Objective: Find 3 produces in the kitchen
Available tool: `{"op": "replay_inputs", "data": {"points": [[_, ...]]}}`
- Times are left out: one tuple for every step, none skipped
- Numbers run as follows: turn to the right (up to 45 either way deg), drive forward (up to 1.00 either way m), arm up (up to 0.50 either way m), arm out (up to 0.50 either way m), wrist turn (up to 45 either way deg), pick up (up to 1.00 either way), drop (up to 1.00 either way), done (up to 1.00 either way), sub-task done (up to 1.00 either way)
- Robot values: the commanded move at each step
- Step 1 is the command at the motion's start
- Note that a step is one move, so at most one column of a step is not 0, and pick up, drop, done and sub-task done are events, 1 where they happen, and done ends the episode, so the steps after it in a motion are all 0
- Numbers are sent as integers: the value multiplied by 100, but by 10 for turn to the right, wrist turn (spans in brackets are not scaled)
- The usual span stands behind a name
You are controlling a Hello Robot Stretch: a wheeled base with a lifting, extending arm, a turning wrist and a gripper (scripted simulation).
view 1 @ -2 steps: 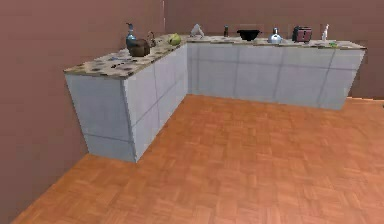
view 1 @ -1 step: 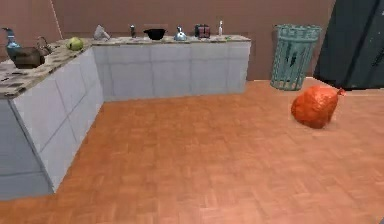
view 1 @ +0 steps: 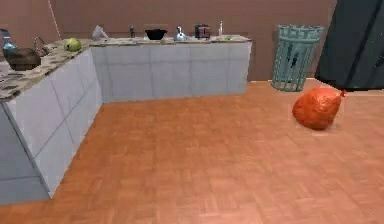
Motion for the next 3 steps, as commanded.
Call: {"op": "replay_inputs", "data": {"points": [[-450,0,0,0,0,0,0,0,0],[-390,0,0,0,0,0,0,0,0],[0,25,0,0,0,0,0,0,0]]}}
